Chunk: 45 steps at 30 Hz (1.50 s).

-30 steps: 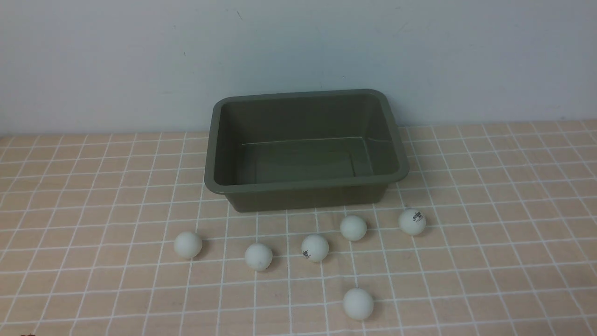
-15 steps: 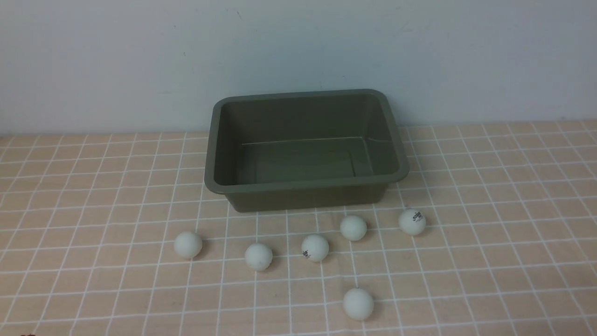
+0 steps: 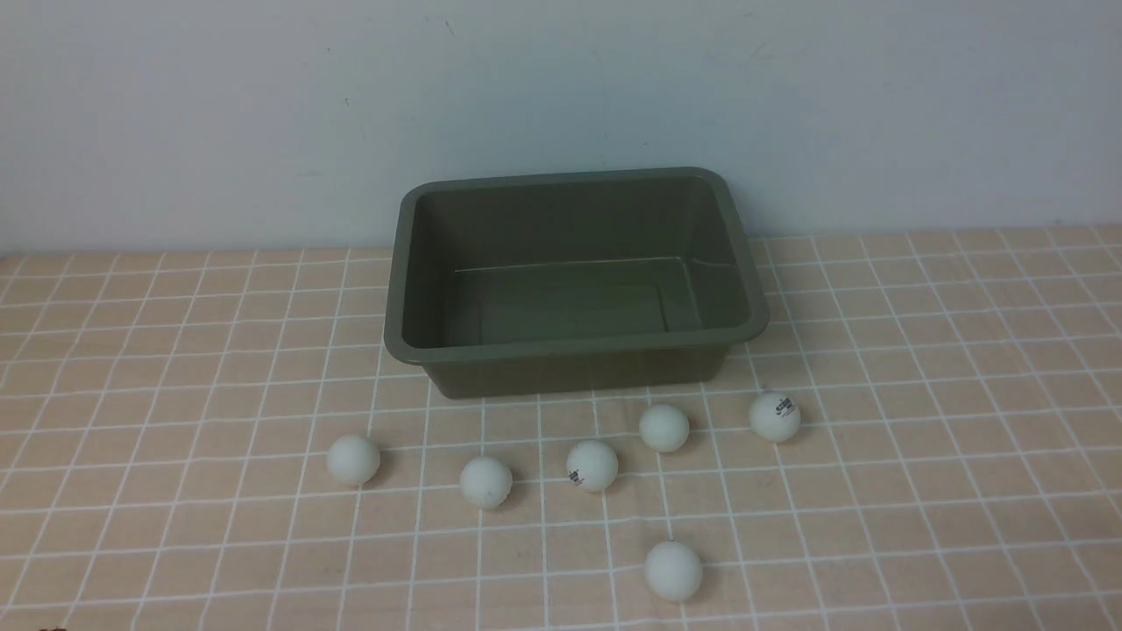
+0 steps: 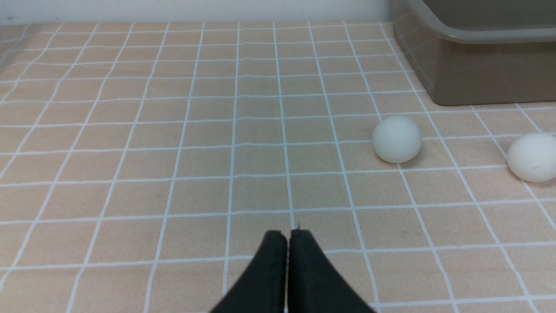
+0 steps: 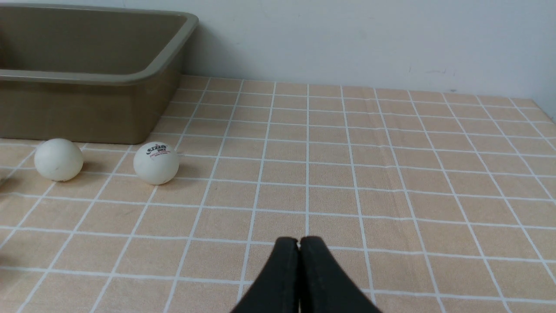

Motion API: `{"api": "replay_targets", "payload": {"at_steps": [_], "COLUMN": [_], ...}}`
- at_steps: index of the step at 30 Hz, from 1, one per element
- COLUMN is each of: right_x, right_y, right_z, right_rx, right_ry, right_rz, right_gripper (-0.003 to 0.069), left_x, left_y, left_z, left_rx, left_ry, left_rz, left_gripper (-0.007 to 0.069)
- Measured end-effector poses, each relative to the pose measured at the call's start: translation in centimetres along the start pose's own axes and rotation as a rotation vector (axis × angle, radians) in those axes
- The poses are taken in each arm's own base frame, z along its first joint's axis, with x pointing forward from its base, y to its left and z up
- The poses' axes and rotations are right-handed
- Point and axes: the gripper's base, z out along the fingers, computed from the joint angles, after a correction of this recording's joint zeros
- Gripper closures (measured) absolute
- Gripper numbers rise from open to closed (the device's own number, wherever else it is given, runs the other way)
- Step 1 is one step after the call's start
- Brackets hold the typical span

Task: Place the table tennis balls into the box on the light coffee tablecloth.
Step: 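Reach for and grasp a ping pong ball on the table beside the basket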

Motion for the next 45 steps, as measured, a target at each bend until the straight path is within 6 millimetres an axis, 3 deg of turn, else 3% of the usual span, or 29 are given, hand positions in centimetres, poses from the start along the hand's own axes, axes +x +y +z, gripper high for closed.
{"api": "replay_targets", "payload": {"at_steps": [20,29,35,39,45], "right_x": [-0.7,-6.7,-10.9,-12.4,-12.9], "right_y": [0.0,0.3,0.7,1.0,1.5], "right_z": [-0.1,-3.2,-7.1,-9.7,-11.1], "right_rx": [-0.005,-0.046,-0.093,-0.120,-0.169], "right_ry": [-0.063,-0.129,-0.123,-0.076,-0.058], "right_rz": [0.056,0.074,0.118,0.118,0.139], "right_gripper": [0.0670,0.0670,0.0670,0.0670,0.0670], "left_x": [0.0,0.0,0.0,0.0,0.0], "left_y": [0.0,0.0,0.0,0.0,0.0], "left_z": [0.0,0.0,0.0,0.0,0.0], "left_rx": [0.000,0.000,0.000,0.000,0.000], "left_ry": [0.000,0.000,0.000,0.000,0.000], "left_rz": [0.000,0.000,0.000,0.000,0.000], "left_gripper": [0.0669,0.0669,0.0669,0.0669,0.0669]}}
